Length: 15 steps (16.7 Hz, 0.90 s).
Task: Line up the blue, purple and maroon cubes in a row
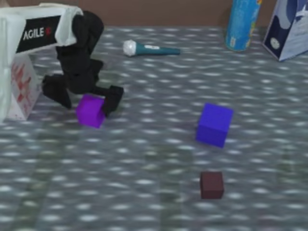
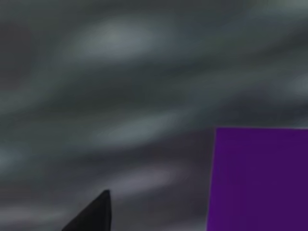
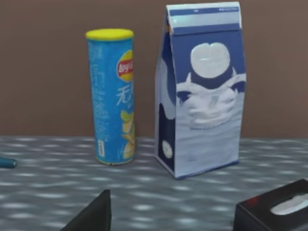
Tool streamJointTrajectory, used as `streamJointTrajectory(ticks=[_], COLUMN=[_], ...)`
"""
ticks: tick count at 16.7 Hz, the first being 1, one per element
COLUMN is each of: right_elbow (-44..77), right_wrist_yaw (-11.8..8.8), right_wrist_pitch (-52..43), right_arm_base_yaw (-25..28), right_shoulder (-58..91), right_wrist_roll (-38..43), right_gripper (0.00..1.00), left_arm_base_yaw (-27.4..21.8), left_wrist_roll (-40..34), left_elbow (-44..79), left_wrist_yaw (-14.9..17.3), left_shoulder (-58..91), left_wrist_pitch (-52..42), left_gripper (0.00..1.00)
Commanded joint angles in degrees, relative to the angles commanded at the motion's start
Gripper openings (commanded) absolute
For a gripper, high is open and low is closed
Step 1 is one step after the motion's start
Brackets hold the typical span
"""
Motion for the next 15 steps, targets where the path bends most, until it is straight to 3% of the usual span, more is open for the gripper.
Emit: streamJointTrajectory(ticks=[6,15], right_elbow=[0.0,0.0], right_wrist_yaw=[0.0,0.0], right_wrist_pitch=[0.0,0.0], right_arm_base_yaw=[0.0,0.0], right_shoulder=[0.0,0.0], right_wrist_roll=[0.0,0.0], right_gripper=[1.0,1.0], left_arm_base_yaw=[-0.03,-0.03], left_wrist_roll=[-0.01,-0.01], left_elbow=[-2.02,-2.02], left_wrist_yaw=[0.02,0.02], left_shoulder=[1.33,1.33], left_wrist_pitch=[2.91,2.91], left_gripper=[1.0,0.32])
